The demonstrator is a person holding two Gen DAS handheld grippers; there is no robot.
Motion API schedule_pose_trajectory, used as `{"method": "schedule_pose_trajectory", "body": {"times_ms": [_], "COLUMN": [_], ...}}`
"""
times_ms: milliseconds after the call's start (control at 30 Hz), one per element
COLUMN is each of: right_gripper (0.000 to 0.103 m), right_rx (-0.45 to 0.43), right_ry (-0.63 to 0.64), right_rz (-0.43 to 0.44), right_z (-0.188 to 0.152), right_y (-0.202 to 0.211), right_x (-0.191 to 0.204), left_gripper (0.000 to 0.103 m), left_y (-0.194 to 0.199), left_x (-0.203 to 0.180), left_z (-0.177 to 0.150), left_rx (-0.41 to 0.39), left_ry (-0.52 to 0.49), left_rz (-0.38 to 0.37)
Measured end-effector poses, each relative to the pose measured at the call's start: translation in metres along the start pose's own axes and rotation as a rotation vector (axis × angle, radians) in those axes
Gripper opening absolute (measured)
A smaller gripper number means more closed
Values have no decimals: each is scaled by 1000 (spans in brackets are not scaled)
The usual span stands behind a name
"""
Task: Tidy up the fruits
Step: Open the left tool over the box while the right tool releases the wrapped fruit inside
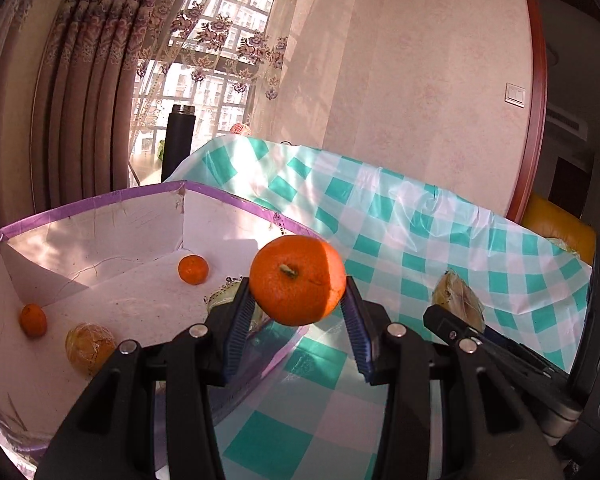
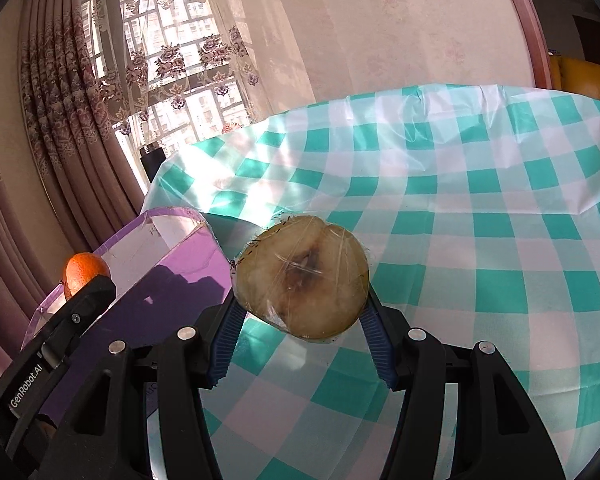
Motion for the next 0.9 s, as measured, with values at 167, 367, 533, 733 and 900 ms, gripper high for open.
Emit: {"method": "schedule_pose_trajectory", "body": {"times_ms": [167, 367, 533, 733, 900], "right_gripper": [56, 56, 56, 56, 56], "right_rx": [32, 105, 219, 321, 409], "right_ry": [116, 212, 275, 371, 405], "right_rz": [69, 122, 141, 144, 128], "right_z": [13, 20, 10, -10, -23], "right_y": [-12, -32, -59, -84, -104], "right_x": [56, 113, 147, 181, 192], "left_gripper": [44, 44, 45, 45, 45], "left_y": [17, 22, 5, -21, -34], "left_x": [42, 96, 146, 185, 183], "left_z": [27, 63, 76, 73, 70], "left_rx": [-18, 6, 112, 193, 223], "left_ry": [56, 46, 66, 82, -19], "left_rz": [44, 113, 108, 131, 128]}}
Point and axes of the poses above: each gripper's, at about its wrist camera, not at the fingertips, and y roughly against the way its jaws point, x to its left, z to its top, the point moved 7 cm from there along -y, roughly the way its jaws point, and after that the axes turned 13 degrees about z, right-handed, at the moved point
